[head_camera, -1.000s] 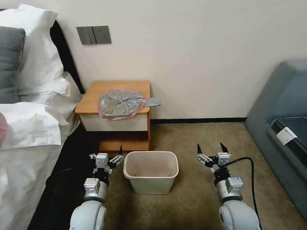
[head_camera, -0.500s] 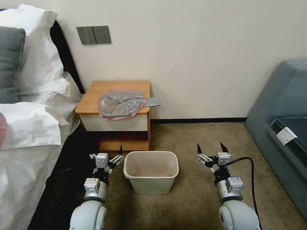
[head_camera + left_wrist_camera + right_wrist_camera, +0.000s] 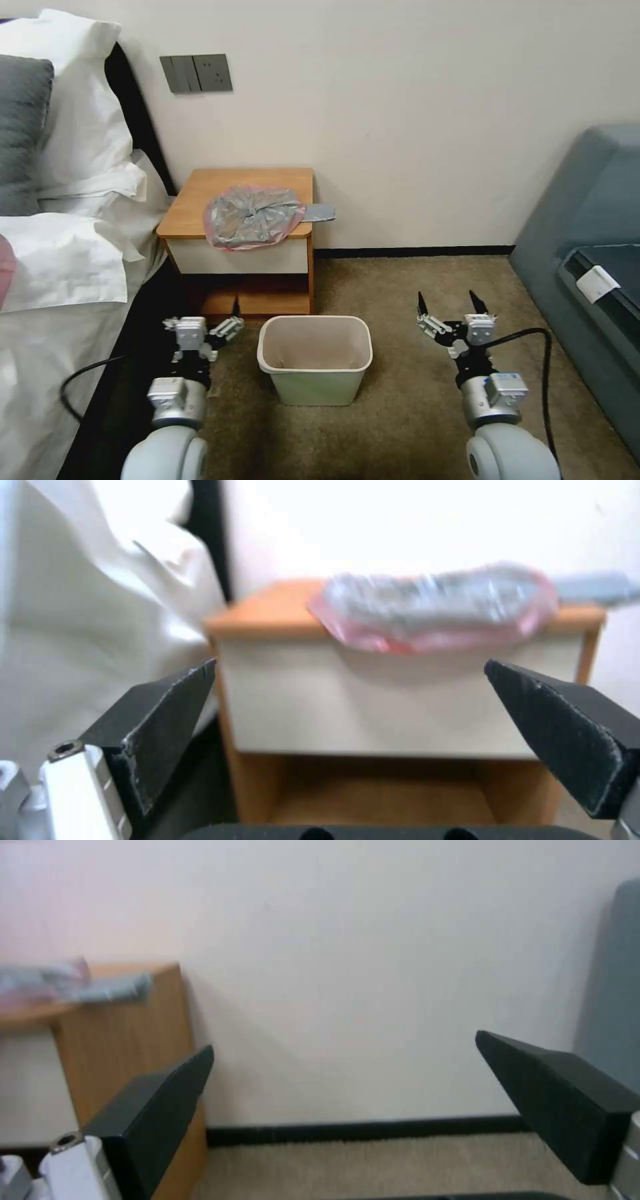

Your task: Pick up the garbage bag from the table and place it over the trash can.

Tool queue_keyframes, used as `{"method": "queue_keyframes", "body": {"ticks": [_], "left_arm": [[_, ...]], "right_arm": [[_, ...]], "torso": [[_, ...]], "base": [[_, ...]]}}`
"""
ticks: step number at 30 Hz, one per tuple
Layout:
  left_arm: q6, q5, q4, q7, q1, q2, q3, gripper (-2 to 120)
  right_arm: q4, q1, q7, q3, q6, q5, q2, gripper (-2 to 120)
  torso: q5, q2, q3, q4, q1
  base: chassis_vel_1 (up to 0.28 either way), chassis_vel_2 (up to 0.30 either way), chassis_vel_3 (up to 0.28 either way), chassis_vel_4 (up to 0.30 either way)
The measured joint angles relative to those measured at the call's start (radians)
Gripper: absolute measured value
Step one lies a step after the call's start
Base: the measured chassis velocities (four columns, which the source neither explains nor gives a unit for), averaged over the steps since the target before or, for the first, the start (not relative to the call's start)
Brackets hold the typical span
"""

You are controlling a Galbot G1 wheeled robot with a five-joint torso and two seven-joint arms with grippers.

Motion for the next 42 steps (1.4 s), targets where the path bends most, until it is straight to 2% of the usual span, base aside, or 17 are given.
{"method": "queue_keyframes", "body": {"ticks": [5, 7, 10, 14, 21, 24, 25, 27, 28, 30, 31, 34, 35, 37, 39, 40, 42], "left_arm": [[0.002, -0.010, -0.056, -0.007, 0.029, -0.007, -0.022, 100], [0.004, -0.029, -0.160, -0.021, 0.081, -0.020, -0.062, 100], [0.005, -0.042, -0.217, -0.027, 0.110, -0.027, -0.083, 100], [0.013, -0.091, -0.234, -0.017, 0.162, 0.018, -0.095, 100], [0.043, -0.128, -0.203, -0.028, 0.175, 0.076, -0.074, 100], [0.057, -0.147, -0.200, -0.040, 0.179, 0.090, -0.061, 100], [0.057, -0.147, -0.200, -0.040, 0.179, 0.090, -0.061, 100], [0.061, -0.149, -0.203, -0.041, 0.185, 0.095, -0.060, 100], [0.062, -0.150, -0.206, -0.041, 0.187, 0.096, -0.060, 100], [0.070, -0.155, -0.221, -0.041, 0.199, 0.101, -0.063, 100], [0.070, -0.155, -0.221, -0.041, 0.199, 0.101, -0.063, 100], [0.076, -0.161, -0.233, -0.039, 0.213, 0.102, -0.069, 100], [0.076, -0.161, -0.233, -0.039, 0.213, 0.102, -0.069, 100], [0.081, -0.169, -0.240, -0.038, 0.223, 0.100, -0.072, 100], [0.084, -0.171, -0.245, -0.036, 0.232, 0.096, -0.074, 100], [0.084, -0.171, -0.245, -0.036, 0.232, 0.096, -0.074, 100], [0.084, -0.171, -0.245, -0.029, 0.241, 0.093, -0.078, 100]], "right_arm": [[0.061, -0.026, 0.014, -0.003, -0.013, 0.011, -0.005, 100], [0.116, -0.049, 0.023, -0.006, -0.021, 0.022, -0.012, 100], [0.160, -0.075, 0.036, -0.018, -0.032, 0.051, -0.029, 100], [0.240, -0.122, 0.061, -0.036, -0.053, 0.101, -0.056, 100], [0.208, -0.070, 0.090, -0.076, -0.097, 0.289, -0.119, 100], [0.192, 0.006, 0.109, -0.114, -0.132, 0.507, -0.135, 100], [0.192, 0.006, 0.109, -0.114, -0.132, 0.507, -0.135, 100], [0.157, 0.104, 0.153, -0.141, -0.163, 0.685, -0.151, 100], [0.149, 0.120, 0.161, -0.144, -0.167, 0.709, -0.154, 100], [0.064, 0.255, 0.223, -0.168, -0.195, 0.942, -0.176, 100], [0.064, 0.255, 0.223, -0.168, -0.195, 0.942, -0.176, 100], [-0.057, 0.431, 0.300, -0.188, -0.226, 1.235, -0.186, 100], [-0.057, 0.431, 0.300, -0.188, -0.226, 1.235, -0.186, 100], [-0.140, 0.549, 0.351, -0.194, -0.252, 1.445, -0.173, 100], [-0.227, 0.639, 0.370, -0.204, -0.266, 1.569, -0.144, 100], [-0.227, 0.639, 0.370, -0.204, -0.266, 1.569, -0.144, 100], [-0.339, 0.718, 0.371, -0.213, -0.276, 1.629, -0.099, 100]], "torso": [[0.0000, 0.000, 0.000, 0.0000, 0.000], [0.0000, 0.000, 0.000, 0.0002, 0.000], [0.0007, 0.000, 0.000, 0.0001, 0.000], [-0.0006, 0.000, 0.000, 0.0000, 0.000], [0.0001, 0.000, 0.000, 0.0000, 0.000], [-0.0001, 0.000, 0.000, -0.0002, 0.000], [-0.0001, 0.000, 0.000, -0.0002, 0.000], [-0.0001, 0.000, 0.000, -0.0001, 0.000], [-0.0001, 0.000, 0.000, -0.0001, 0.000], [0.0002, 0.000, 0.000, -0.0001, 0.000], [0.0002, 0.000, 0.000, -0.0001, 0.000], [0.0001, 0.000, 0.000, 0.0000, 0.000], [0.0001, 0.000, 0.000, 0.0000, 0.000], [0.0000, 0.000, 0.000, 0.0000, 0.000], [-0.0002, 0.000, 0.000, 0.0000, 0.000], [-0.0002, 0.000, 0.000, 0.0000, 0.000], [-0.0001, 0.000, 0.000, 0.0000, 0.000]], "base": [[0.000, 0.000, 0.000, 0.000], [0.000, 0.000, 0.000, 0.000], [0.000, 0.000, 0.000, 0.000], [0.000, 0.000, 0.000, 0.000], [0.000, 0.000, 0.000, 0.000], [0.000, 0.000, 0.000, 0.000], [0.000, 0.000, 0.000, 0.000], [0.000, 0.000, 0.000, 0.000], [0.000, 0.000, 0.000, 0.000], [0.000, 0.000, 0.000, 0.000], [0.000, 0.000, 0.000, 0.000], [0.000, 0.000, 0.000, 0.000], [0.000, 0.000, 0.000, 0.000], [0.000, 0.000, 0.000, 0.000], [0.000, 0.000, 0.000, 0.000], [0.000, 0.000, 0.000, 0.000], [0.000, 0.000, 0.000, 0.000]]}}
